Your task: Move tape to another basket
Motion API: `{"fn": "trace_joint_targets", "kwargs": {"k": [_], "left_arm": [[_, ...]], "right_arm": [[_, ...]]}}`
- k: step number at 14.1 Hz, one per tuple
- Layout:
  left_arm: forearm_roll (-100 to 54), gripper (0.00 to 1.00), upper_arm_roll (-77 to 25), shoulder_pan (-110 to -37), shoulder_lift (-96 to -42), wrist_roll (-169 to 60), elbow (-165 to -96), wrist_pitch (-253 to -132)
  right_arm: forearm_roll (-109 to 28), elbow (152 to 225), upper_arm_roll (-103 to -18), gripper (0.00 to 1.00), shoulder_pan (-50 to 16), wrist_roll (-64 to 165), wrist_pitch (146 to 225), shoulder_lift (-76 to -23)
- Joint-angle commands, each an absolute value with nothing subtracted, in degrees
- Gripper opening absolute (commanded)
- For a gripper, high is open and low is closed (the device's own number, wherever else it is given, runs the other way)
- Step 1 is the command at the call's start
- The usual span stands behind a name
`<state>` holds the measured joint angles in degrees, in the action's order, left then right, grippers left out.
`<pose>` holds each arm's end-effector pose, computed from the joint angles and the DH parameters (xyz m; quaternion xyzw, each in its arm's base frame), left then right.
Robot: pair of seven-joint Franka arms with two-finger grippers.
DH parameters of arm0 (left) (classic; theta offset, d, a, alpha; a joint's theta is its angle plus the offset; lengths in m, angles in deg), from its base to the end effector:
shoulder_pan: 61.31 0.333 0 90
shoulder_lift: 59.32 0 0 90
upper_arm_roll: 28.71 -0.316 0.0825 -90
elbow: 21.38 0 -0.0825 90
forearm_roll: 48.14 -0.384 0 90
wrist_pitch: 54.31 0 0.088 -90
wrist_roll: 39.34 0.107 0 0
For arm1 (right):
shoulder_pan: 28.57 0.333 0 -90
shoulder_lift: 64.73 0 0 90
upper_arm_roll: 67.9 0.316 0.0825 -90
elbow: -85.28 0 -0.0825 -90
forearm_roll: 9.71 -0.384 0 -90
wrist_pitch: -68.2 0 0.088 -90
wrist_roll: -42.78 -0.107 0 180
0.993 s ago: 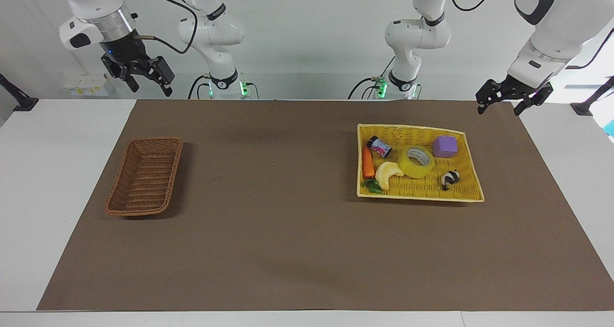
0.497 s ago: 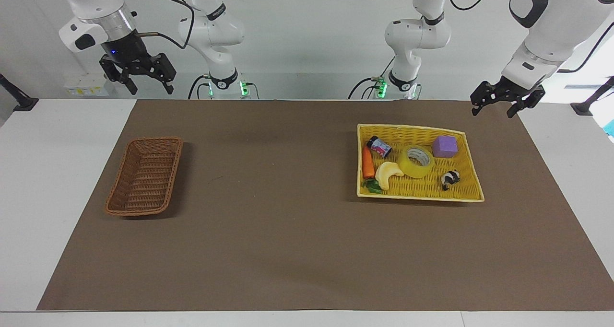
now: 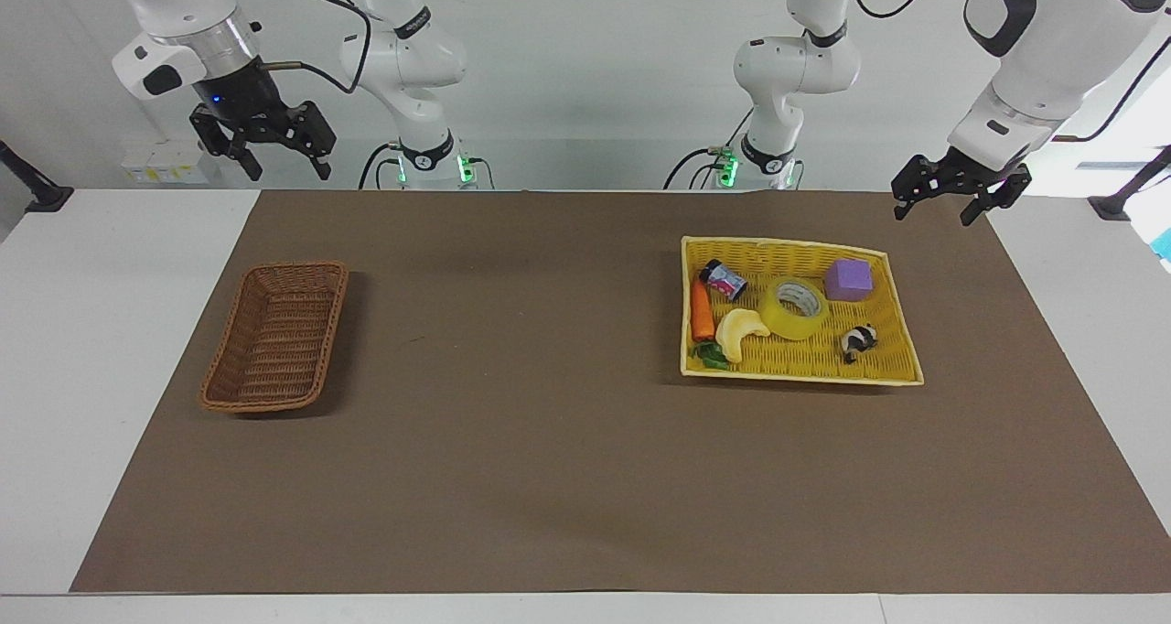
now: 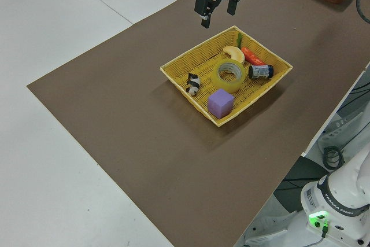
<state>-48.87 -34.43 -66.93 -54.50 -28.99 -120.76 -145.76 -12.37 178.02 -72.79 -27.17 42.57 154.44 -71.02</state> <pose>0.5272 0.0043 0.5947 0.9956 -0.0899 -0.0274 0.0003 0.5125 -0.0288 0.6549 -0.9991 0.0305 0.0012 0.0279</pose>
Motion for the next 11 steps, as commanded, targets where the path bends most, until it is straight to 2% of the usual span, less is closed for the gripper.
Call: {"fn": "trace_joint_targets", "kwargs": {"k": [1, 11], "left_arm": [[-48.23, 1.0, -34.87, -67.2, -52.73, -27.74, -123.06, -147.3], [-47.43, 1.0, -34.87, -67.2, -52.73, -27.3, -124.03, -147.91]], "right_arm": [[-12.26, 179.06, -72.47, 1.0, -27.52, 44.1, 154.78, -71.93], [-12.26, 179.06, -72.47, 1.0, -27.52, 44.1, 154.78, -71.93]]}}
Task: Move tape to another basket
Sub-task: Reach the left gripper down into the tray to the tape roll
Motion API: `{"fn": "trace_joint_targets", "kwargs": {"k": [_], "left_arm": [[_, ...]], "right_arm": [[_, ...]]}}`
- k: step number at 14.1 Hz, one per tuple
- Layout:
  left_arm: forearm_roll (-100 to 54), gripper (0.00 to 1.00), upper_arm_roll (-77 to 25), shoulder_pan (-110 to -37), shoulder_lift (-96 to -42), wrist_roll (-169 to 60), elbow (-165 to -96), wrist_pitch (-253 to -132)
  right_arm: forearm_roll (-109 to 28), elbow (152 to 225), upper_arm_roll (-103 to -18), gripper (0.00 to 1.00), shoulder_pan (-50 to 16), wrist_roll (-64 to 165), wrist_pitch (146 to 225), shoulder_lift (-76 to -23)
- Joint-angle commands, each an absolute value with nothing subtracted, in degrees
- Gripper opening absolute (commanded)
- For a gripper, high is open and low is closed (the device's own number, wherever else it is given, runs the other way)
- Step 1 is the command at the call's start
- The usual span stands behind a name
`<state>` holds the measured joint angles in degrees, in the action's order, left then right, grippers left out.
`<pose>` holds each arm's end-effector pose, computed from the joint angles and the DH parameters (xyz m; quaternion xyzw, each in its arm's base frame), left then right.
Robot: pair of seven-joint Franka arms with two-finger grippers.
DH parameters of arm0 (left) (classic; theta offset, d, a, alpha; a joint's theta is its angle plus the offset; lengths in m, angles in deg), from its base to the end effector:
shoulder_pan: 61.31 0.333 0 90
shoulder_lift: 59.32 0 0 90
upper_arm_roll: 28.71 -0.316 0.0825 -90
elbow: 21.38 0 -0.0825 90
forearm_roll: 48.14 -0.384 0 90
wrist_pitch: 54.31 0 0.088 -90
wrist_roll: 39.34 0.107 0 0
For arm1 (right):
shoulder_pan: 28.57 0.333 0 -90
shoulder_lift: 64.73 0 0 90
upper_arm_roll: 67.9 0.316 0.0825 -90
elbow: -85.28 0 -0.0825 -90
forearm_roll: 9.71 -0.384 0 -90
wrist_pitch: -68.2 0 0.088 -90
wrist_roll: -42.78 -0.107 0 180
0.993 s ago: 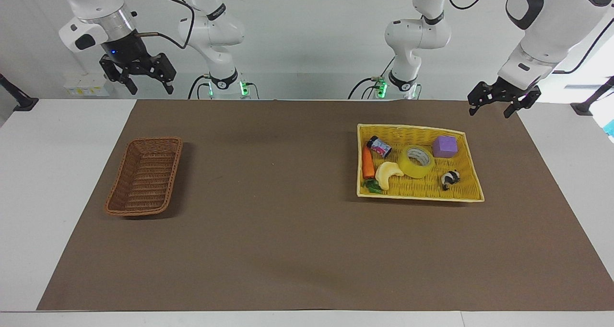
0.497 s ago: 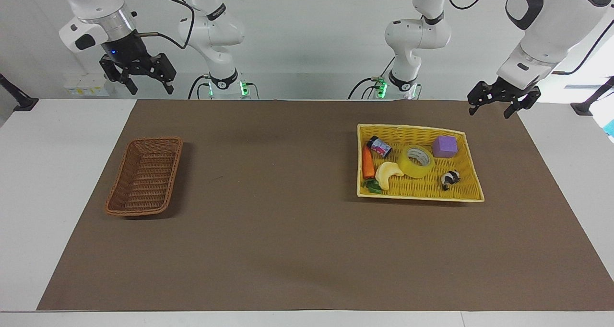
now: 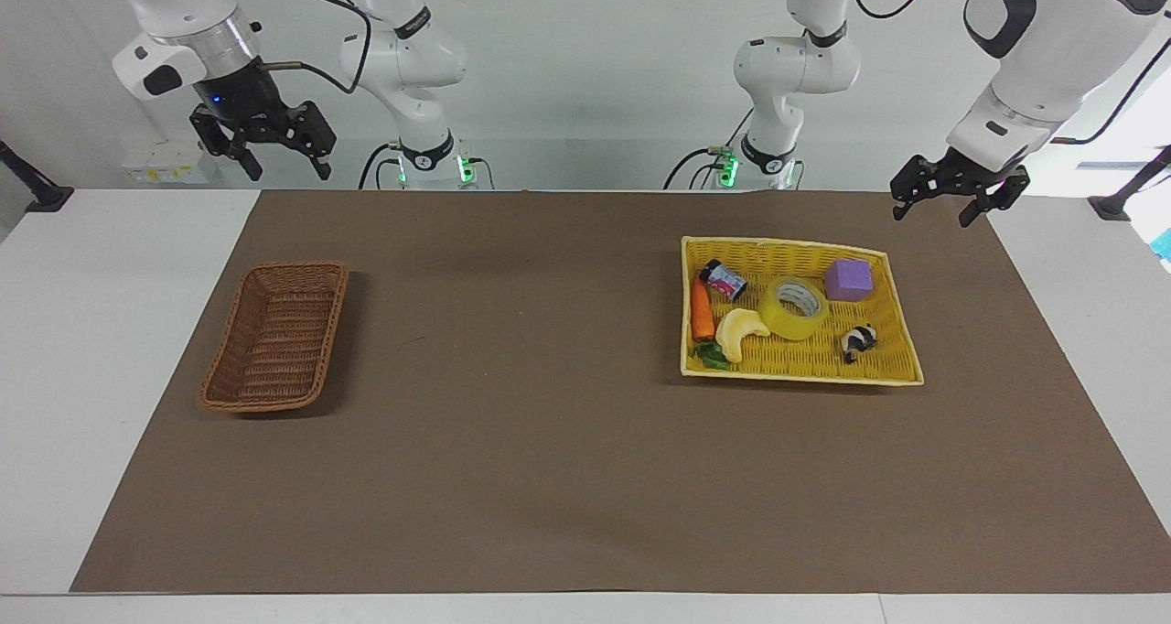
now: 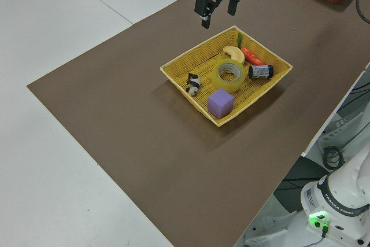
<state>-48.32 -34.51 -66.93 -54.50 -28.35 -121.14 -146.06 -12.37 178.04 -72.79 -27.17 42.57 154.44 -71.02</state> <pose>0.5273 0.0040 0.5920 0.9951 -0.0945 -0.0277 0.0054 0.5125 -0.0288 0.6547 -0.9991 0.0305 0.0014 0.0279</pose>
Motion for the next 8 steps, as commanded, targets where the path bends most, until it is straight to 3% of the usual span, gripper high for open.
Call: {"fn": "trace_joint_targets", "kwargs": {"k": [1, 8], "left_arm": [[-47.17, 1.0, -34.87, -67.2, -52.73, -26.69, -124.73, -148.43], [-42.44, 1.0, -34.95, -66.76, -53.25, -18.51, -135.43, -158.17]], "right_arm": [[-12.26, 179.06, -72.47, 1.0, -27.52, 44.1, 154.78, -71.93], [-12.26, 178.98, -72.47, 1.0, -27.52, 44.1, 154.69, -71.93]]}}
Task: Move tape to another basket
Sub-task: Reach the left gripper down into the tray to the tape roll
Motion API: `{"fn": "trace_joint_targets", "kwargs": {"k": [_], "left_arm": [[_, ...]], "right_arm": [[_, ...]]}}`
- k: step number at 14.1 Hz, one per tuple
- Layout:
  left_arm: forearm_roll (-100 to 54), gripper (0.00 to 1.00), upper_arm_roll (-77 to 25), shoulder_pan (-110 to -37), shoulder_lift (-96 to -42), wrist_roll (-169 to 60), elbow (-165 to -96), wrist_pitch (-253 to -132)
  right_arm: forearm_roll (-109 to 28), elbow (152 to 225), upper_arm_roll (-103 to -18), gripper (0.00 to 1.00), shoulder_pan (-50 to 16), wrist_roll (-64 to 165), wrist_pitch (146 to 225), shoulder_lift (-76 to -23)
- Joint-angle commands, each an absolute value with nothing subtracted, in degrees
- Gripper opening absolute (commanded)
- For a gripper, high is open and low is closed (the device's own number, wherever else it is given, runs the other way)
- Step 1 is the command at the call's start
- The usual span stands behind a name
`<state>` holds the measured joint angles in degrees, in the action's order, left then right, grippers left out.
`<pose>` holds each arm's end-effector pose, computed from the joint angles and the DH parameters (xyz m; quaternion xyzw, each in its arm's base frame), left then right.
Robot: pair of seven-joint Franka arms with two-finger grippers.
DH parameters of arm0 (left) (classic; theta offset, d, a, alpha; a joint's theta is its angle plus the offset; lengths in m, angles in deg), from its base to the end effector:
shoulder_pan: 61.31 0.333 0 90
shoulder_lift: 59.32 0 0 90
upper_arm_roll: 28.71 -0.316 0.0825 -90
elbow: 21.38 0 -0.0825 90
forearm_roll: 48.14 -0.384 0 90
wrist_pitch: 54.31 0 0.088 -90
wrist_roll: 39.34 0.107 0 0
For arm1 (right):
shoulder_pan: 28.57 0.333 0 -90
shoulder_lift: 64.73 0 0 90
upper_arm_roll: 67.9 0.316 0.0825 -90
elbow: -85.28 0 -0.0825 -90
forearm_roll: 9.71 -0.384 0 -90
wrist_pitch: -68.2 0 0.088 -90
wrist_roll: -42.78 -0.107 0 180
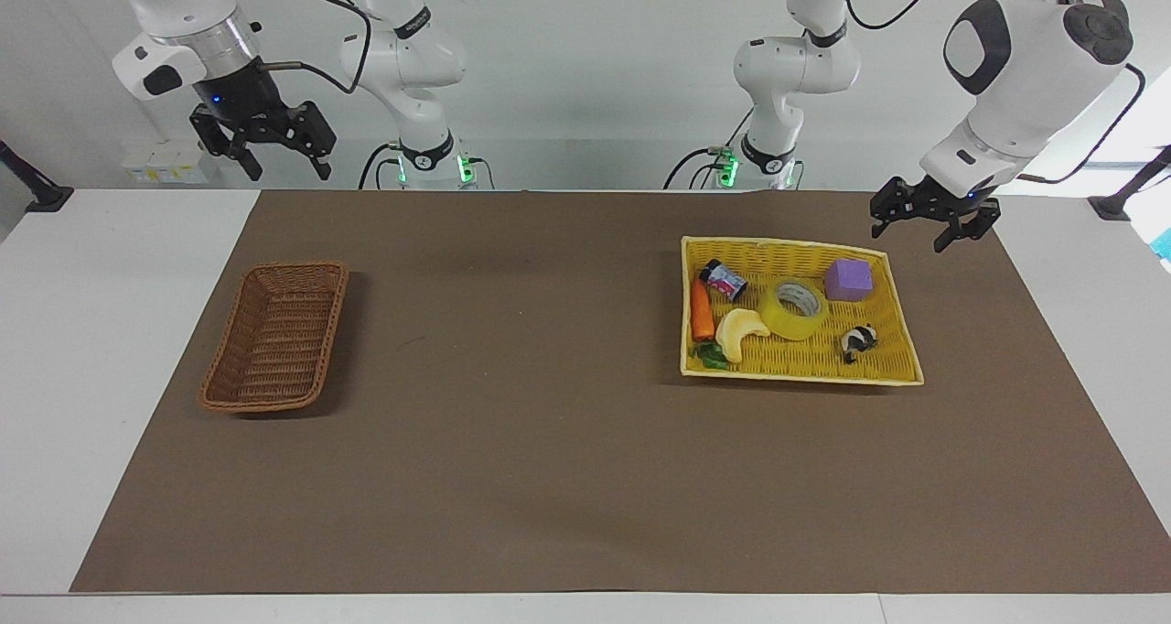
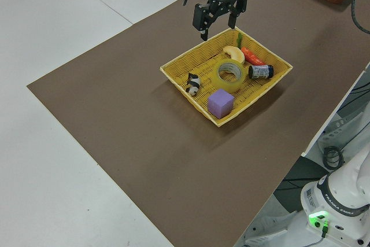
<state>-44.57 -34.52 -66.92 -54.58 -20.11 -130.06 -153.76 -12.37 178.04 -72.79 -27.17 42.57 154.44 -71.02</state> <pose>0.5282 -0.0024 0.5287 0.9859 -0.1592 -0.0330 0.0408 0.5125 -0.0288 0.6547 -0.9991 0.0305 0.0014 0.0279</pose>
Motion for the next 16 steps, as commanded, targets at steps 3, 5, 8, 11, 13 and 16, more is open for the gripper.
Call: {"fn": "trace_joint_targets", "kwargs": {"k": [3, 5, 8, 11, 13, 16], "left_arm": [[-40.93, 1.0, -34.96, -66.58, -53.43, -18.6, -143.09, -167.84], [-38.66, 1.0, -34.96, -65.97, -56.23, -18.51, -145.2, -171.44], [-35.84, 0.9, -34.96, -66.58, -58.35, -19.04, -150.29, -178.4], [-33.9, 0.63, -34.96, -66.93, -60.45, -19.21, -152.85, -182.69], [-33.81, 0.58, -34.95, -69.03, -61.69, -20.17, -153.91, -187.01], [-33.81, 0.39, -34.96, -69.31, -61.69, -20.71, -153.92, -187.03]], "right_arm": [[-12.26, 179.06, -72.47, 1.0, -27.52, 44.1, 154.69, -71.93], [-12.26, 179.06, -72.47, 1.0, -27.52, 44.1, 154.69, -71.93], [-12.26, 179.06, -72.47, 1.0, -27.52, 44.1, 154.78, -71.93], [-12.26, 179.06, -72.47, 1.0, -27.52, 44.1, 154.78, -71.93], [-12.26, 179.06, -72.47, 1.0, -27.52, 44.1, 154.78, -71.93], [-12.26, 179.06, -72.47, 1.0, -27.52, 44.1, 154.78, -71.93]]}}
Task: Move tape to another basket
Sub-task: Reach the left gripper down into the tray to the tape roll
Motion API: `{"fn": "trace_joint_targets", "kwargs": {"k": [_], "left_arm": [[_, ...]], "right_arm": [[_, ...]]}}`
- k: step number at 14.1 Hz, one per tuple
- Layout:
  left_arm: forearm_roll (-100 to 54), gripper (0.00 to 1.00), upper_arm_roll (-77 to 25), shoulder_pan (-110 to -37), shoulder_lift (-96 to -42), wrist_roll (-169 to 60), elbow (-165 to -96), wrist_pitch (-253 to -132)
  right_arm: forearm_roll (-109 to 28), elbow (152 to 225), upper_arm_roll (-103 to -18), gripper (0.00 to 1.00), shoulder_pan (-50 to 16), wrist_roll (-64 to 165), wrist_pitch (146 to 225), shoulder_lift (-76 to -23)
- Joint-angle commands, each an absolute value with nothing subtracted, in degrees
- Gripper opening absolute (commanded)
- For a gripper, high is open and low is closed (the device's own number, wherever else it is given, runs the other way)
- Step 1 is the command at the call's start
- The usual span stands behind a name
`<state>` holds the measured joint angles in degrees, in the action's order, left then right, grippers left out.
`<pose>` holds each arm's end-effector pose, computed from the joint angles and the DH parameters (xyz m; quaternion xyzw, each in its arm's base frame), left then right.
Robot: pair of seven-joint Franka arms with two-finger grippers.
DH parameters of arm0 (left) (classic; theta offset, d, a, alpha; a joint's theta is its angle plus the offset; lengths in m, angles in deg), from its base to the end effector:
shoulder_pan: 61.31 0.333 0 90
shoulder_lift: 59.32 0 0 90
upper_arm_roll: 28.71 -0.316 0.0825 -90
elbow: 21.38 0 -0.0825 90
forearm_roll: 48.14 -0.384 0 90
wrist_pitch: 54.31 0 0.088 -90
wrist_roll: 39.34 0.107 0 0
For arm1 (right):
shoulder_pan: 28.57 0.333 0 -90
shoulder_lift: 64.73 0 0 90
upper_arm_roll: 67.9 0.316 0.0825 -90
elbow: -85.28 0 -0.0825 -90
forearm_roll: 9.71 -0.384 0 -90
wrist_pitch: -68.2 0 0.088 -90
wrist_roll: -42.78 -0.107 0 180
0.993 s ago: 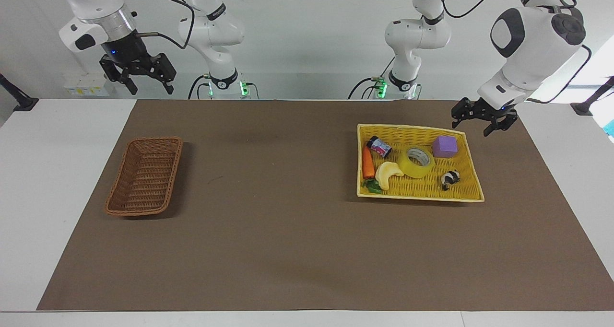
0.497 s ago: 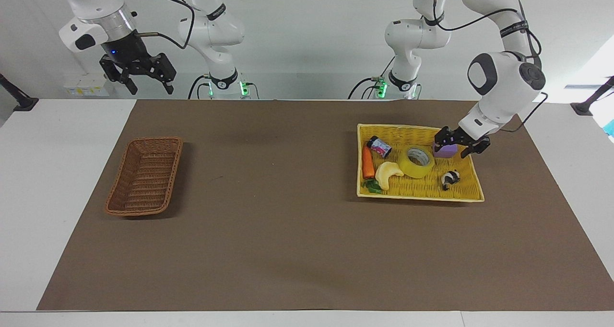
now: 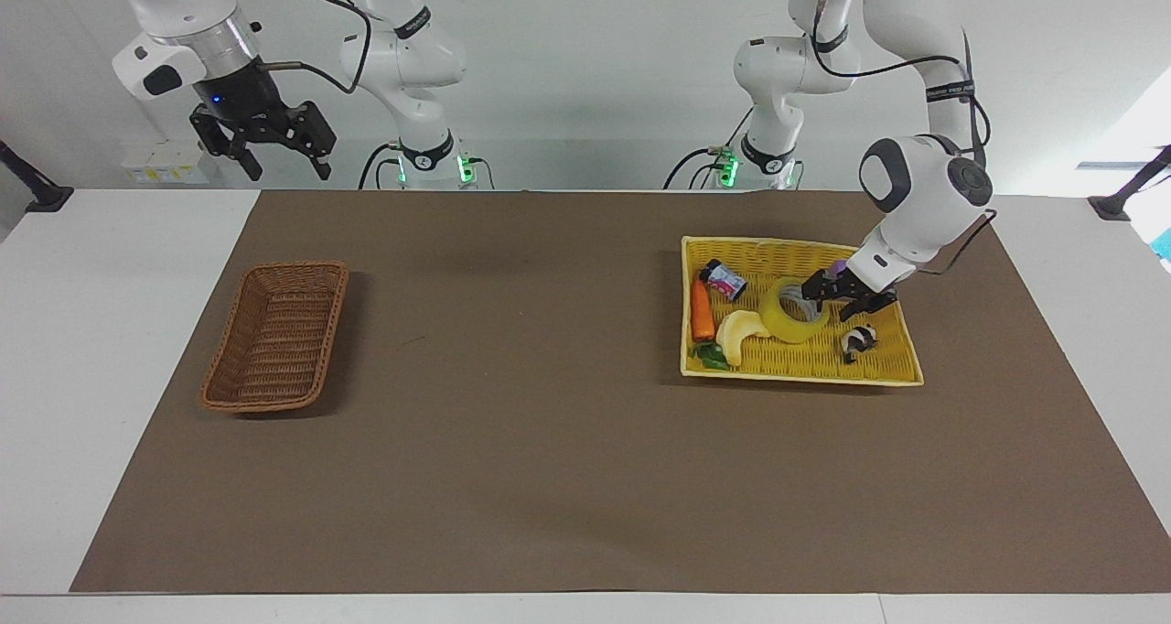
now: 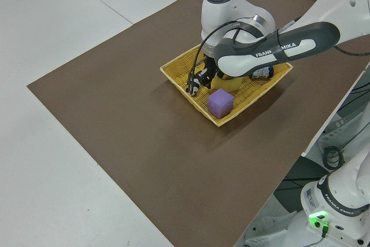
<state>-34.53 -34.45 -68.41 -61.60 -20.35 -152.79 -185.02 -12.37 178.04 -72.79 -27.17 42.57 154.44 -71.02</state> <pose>0.5122 -0.0178 0.3290 0.9912 -0.0970 -0.0121 0.0887 0.5125 -0.0288 0.6547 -0.9991 0.0305 0.0014 0.0279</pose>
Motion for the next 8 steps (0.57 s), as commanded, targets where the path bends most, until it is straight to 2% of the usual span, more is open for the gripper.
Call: {"fn": "trace_joint_targets", "kwargs": {"k": [1, 2, 4, 6, 7, 8], "left_arm": [[-33.81, 0.41, -34.96, -69.22, -61.69, -20.71, -153.74, -186.68], [-33.72, 0.49, -34.96, -69.13, -61.69, -20.71, -153.57, -186.24], [-33.37, 0.58, -34.96, -69.22, -61.52, -20.71, -152.6, -184.05], [-33.37, 0.6, -34.87, -70.0, -60.99, -21.66, -153.03, -182.72], [-33.28, 0.59, -34.95, -71.92, -60.73, -24.2, -153.65, -182.72], [-33.28, 0.37, -35.04, -72.81, -60.64, -26.83, -153.74, -183.06]], "right_arm": [[-12.26, 179.06, -72.47, 1.0, -27.52, 44.1, 154.78, -71.93], [-12.26, 179.06, -72.47, 1.0, -27.52, 44.1, 154.78, -71.93], [-12.26, 179.06, -72.47, 1.0, -27.52, 44.1, 154.78, -71.93], [-12.26, 179.06, -72.47, 1.0, -27.52, 44.1, 154.69, -71.93], [-12.26, 179.06, -72.47, 1.0, -27.52, 44.1, 154.78, -71.93], [-12.26, 179.06, -72.47, 1.0, -27.52, 44.1, 154.69, -71.93]]}}
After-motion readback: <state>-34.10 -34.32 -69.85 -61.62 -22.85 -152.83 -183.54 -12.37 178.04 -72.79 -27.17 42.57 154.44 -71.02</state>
